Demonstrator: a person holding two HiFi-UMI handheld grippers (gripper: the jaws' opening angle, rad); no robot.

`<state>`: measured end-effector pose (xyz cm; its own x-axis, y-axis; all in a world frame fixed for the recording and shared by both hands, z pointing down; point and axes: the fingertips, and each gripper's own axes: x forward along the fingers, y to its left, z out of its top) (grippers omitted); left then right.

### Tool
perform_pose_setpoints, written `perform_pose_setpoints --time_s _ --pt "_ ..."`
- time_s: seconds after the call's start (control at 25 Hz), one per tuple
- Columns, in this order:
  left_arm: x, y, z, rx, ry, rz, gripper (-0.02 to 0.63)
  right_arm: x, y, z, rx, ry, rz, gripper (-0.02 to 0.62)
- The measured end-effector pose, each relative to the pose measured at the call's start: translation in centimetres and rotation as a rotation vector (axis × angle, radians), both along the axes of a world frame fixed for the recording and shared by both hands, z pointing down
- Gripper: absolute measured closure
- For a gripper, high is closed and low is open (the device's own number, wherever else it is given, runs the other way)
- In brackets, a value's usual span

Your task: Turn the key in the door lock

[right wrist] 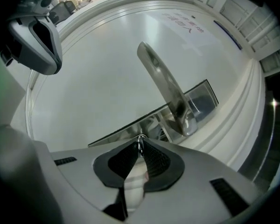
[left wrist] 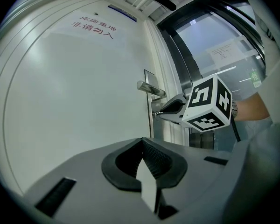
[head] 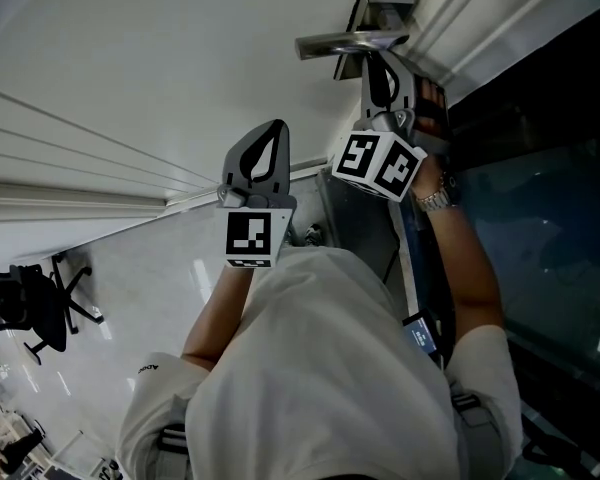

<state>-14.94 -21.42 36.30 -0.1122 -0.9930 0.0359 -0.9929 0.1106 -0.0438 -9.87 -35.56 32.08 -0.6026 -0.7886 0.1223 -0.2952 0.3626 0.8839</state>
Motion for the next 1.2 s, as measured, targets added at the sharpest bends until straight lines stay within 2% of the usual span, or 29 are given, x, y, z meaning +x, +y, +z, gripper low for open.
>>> perform_pose_setpoints --time_s 0.08,0.24,0.44,0.64,0.76,1.04,1.2 --pt "0.0 0.0 -0.2 0.003 -0.004 0.000 0.597 0.1 -0.2 0.0 -0.008 -0.016 0.007 0.571" --pt "-0.1 0.0 -0.2 0.002 -0.006 -0.004 0.597 0.1 -0.5 -0.1 -0.053 -0.058 0.007 0.572" --pt "0.0 -0.2 -0.2 -0.001 -0.011 -0.001 0.597 0.1 -0.4 -0.3 -0.176 -0.174 0.010 0.577" --pt "0.0 -0.5 -0.5 0.002 -0.013 0.001 0.597 0.2 -0.5 -0.7 -0.358 -0.330 0.031 0.578" --pt "-0.1 -0.6 -0.4 0.000 -0.012 -0.003 0.597 0.2 -0.7 -0.8 -0.474 -0.461 0.029 0.580" --pt "0.2 -0.5 0.0 -0.010 -0.012 -0.001 0.597 0.8 -1.3 -0.7 -0.855 -0.822 0.022 0.581" --pt "0.1 -0.2 0.1 -0.012 -0.014 -0.006 0.597 1.0 -1.5 -0.6 -1.032 -0.974 0.040 0.581"
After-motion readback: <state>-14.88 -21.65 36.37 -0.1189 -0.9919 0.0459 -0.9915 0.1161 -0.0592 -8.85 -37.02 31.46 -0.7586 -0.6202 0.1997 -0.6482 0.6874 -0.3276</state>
